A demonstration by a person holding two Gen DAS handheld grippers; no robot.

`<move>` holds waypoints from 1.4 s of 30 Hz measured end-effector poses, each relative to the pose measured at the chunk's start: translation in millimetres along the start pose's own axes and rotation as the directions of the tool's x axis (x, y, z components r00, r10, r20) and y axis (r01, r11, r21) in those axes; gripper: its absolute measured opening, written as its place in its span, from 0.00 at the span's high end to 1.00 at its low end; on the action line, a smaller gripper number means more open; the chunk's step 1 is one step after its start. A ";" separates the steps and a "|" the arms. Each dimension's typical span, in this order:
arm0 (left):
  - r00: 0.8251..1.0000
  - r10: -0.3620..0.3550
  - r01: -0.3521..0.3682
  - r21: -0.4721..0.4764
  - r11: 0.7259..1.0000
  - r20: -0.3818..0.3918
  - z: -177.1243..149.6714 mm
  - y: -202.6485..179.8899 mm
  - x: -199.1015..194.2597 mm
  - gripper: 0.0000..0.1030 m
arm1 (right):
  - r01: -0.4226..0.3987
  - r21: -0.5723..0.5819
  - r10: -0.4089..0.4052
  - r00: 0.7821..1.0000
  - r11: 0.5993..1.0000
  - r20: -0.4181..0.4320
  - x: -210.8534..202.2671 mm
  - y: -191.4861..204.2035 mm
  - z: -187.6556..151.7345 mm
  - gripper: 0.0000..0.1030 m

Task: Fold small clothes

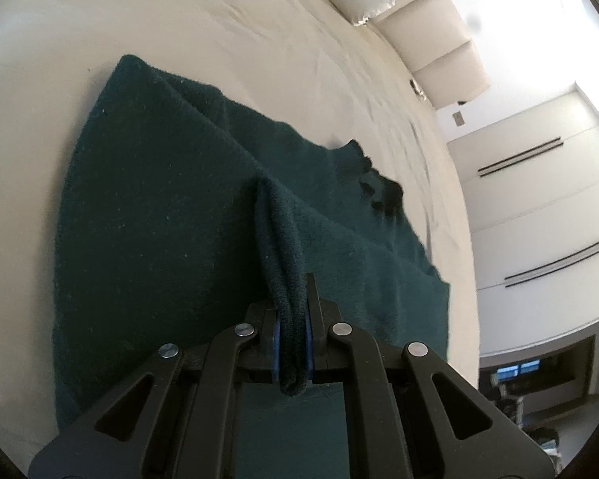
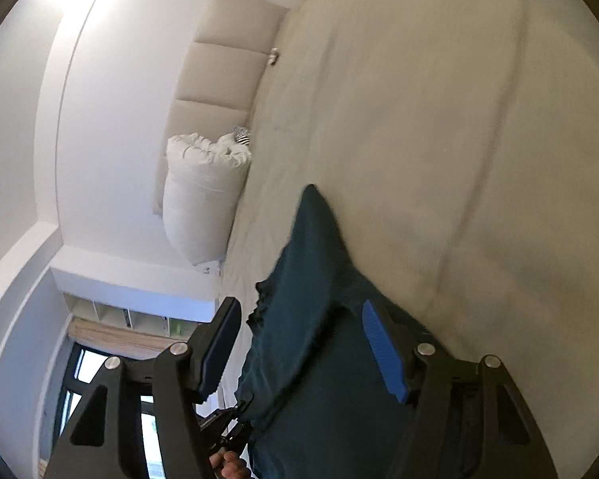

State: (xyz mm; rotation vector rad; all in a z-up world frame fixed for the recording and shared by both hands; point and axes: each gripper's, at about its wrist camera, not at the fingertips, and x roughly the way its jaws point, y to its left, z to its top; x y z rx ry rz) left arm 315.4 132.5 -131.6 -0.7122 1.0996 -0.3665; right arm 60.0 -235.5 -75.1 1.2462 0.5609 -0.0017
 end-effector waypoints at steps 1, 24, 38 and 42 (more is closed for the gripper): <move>1.000 0.004 -0.004 0.003 1.000 -0.007 -0.9 0.9 2.3 0.93 | 0.004 -0.016 -0.004 1.000 1.000 -0.010 5.5 5.3 0.1 0.35; 1.000 -0.011 0.011 0.009 1.000 -0.027 -11.5 -9.9 19.0 0.92 | 0.137 -0.255 -0.172 0.977 0.957 -0.123 98.1 18.8 7.6 0.36; 0.934 0.297 -0.334 0.198 0.921 0.196 -13.1 -70.7 -30.3 0.90 | -0.005 -0.240 -0.033 0.988 0.971 -0.153 82.7 34.6 72.1 0.35; 0.973 0.175 -0.217 0.329 0.919 0.152 -10.6 -94.4 11.6 0.90 | 0.008 -0.226 -0.059 0.974 0.974 -0.217 128.4 28.1 80.5 0.35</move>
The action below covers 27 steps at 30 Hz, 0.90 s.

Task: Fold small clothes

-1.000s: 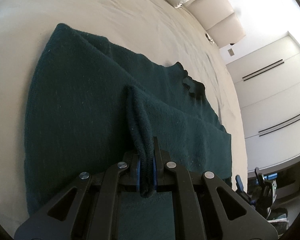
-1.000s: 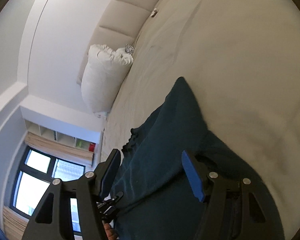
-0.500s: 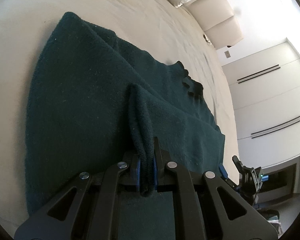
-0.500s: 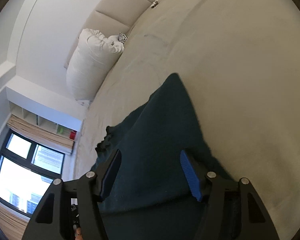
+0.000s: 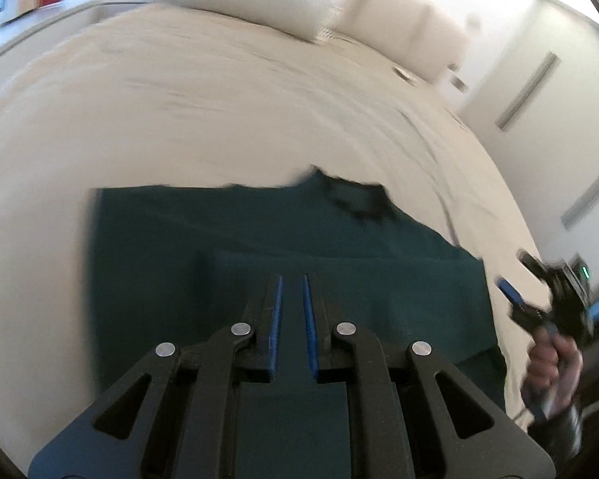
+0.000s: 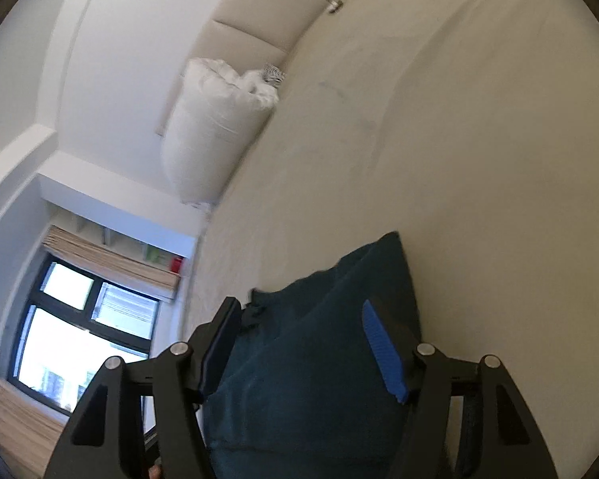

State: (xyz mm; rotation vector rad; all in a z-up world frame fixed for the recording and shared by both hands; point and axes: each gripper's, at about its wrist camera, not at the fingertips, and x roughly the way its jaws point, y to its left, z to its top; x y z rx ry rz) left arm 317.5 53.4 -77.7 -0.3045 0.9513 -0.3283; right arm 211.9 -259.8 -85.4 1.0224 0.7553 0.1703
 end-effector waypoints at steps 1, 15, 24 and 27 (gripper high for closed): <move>1.000 -0.002 0.002 0.016 1.000 -0.014 0.2 -3.0 11.9 0.90 | -0.011 0.025 0.011 1.000 1.000 -0.018 9.4 -5.4 3.7 0.35; 0.995 -0.099 0.097 -0.062 0.993 -0.022 -27.8 43.3 29.0 0.90 | 0.036 -0.140 -0.057 0.988 0.989 -0.144 -6.0 -6.4 -52.2 0.26; 1.000 -0.019 0.017 -0.080 0.997 -0.019 -83.8 43.0 -64.8 0.90 | 0.118 -0.274 -0.139 0.989 0.954 -0.056 -96.9 19.4 -98.3 0.28; 1.000 0.000 -0.001 -0.110 0.994 -0.006 -116.7 52.8 -103.4 0.90 | 0.145 -0.333 -0.169 0.985 0.932 -0.043 -123.8 27.0 -125.5 0.28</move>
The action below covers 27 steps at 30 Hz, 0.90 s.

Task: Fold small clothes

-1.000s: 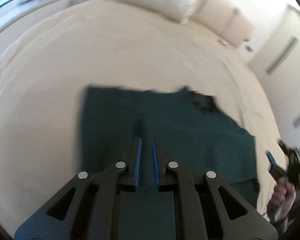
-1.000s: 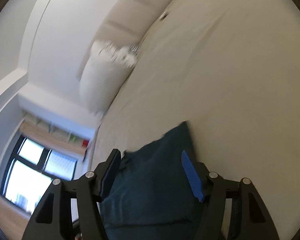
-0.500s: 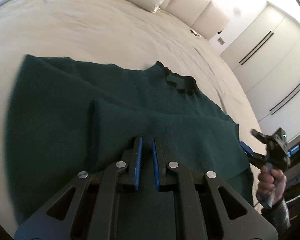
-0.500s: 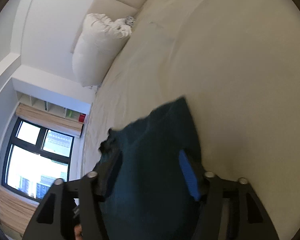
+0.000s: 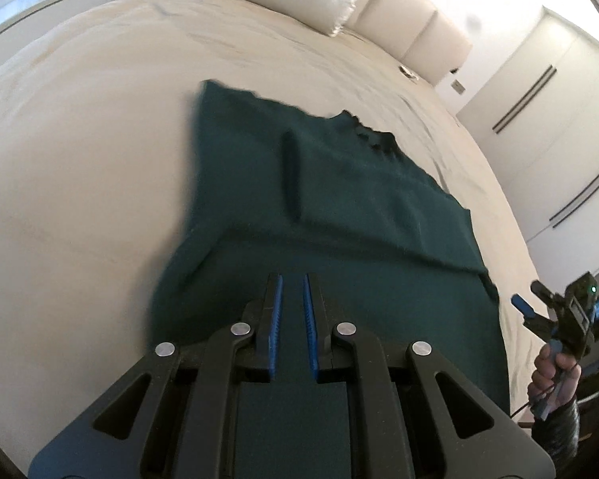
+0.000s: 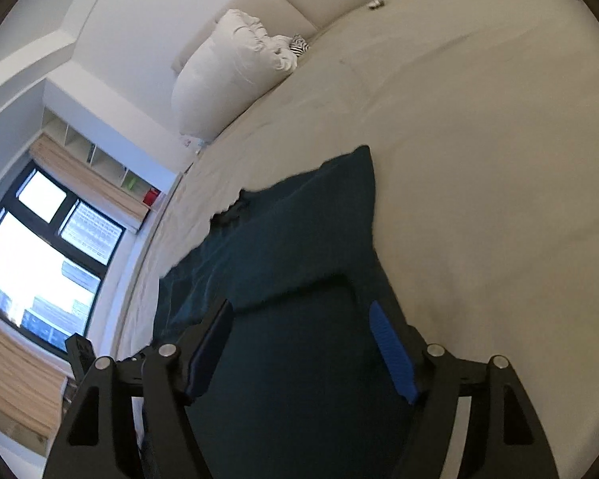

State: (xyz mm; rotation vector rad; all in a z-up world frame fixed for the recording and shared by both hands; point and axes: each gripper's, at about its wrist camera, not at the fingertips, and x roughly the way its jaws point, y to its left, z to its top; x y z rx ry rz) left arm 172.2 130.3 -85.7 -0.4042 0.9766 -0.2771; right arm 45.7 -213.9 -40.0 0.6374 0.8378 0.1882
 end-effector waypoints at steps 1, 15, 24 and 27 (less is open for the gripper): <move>1.000 0.007 -0.007 -0.008 1.000 0.008 -12.5 3.6 -14.2 0.90 | 0.025 -0.035 -0.025 1.000 0.999 0.003 -10.5 4.9 -12.3 0.28; 0.999 0.040 -0.039 -0.068 0.997 0.012 -121.2 41.4 -122.6 0.32 | 0.075 -0.057 -0.078 0.996 0.996 -0.049 -71.3 1.8 -101.6 0.28; 0.992 -0.024 0.014 -0.077 0.997 -0.125 -161.4 59.2 -130.9 0.32 | 0.014 0.073 -0.005 0.992 0.997 -0.126 -85.1 -29.0 -136.7 0.28; 0.989 -0.030 0.021 -0.065 0.998 -0.147 -167.3 60.0 -132.9 0.32 | 0.008 0.079 0.002 0.991 0.997 -0.130 -86.4 -29.9 -141.2 0.28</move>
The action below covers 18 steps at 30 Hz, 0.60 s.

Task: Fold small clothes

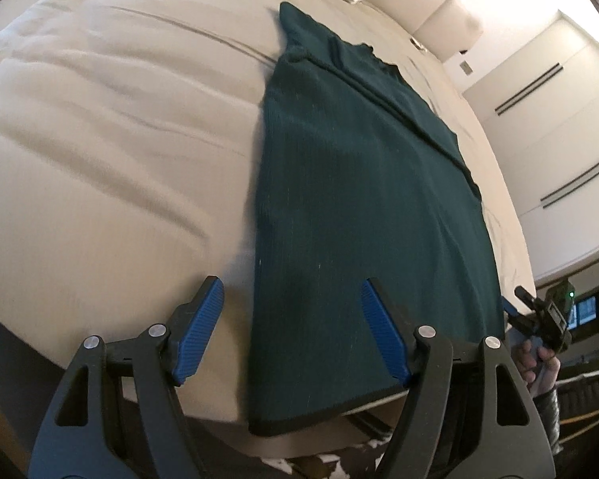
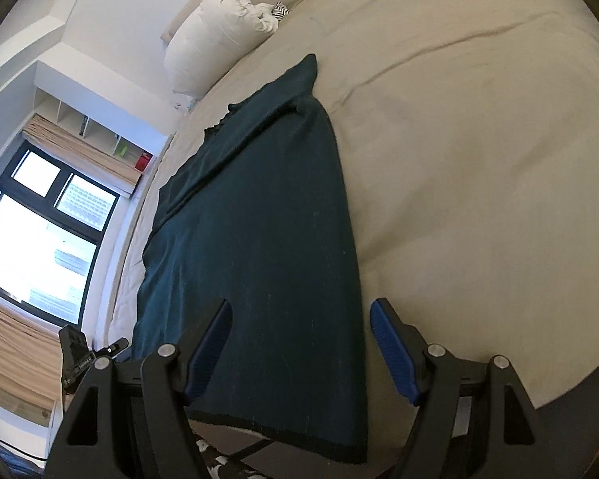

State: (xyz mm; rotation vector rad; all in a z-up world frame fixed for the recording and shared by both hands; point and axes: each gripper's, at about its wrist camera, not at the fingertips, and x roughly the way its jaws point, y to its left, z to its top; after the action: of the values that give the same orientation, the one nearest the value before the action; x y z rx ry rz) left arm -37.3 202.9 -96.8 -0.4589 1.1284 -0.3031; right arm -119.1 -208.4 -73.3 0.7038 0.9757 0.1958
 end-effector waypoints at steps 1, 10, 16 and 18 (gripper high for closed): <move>1.000 0.000 0.000 0.009 1.000 -0.009 -0.6 -1.5 0.7 0.32 | -0.002 0.002 0.002 1.000 1.000 -0.002 0.1 -0.1 -0.6 0.28; 0.995 -0.036 0.040 0.037 0.999 -0.093 -15.3 -4.6 10.8 0.57 | -0.021 0.019 0.022 0.999 1.000 -0.027 -1.5 -4.7 -2.1 0.29; 0.986 -0.115 0.109 -0.056 0.992 -0.119 -6.7 16.0 16.1 0.66 | -0.018 0.032 0.019 0.999 0.999 -0.039 -6.7 -13.1 -2.8 0.31; 0.984 -0.129 0.121 -0.066 0.990 -0.126 -5.0 19.6 17.3 0.65 | -0.011 0.034 0.012 0.999 0.999 -0.041 -9.1 -15.0 -2.5 0.32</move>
State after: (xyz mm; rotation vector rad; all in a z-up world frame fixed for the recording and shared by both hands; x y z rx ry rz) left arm -34.8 211.0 -122.0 -0.5694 1.2405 -0.4156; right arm -128.5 -222.9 -77.3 0.7391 1.0166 0.2049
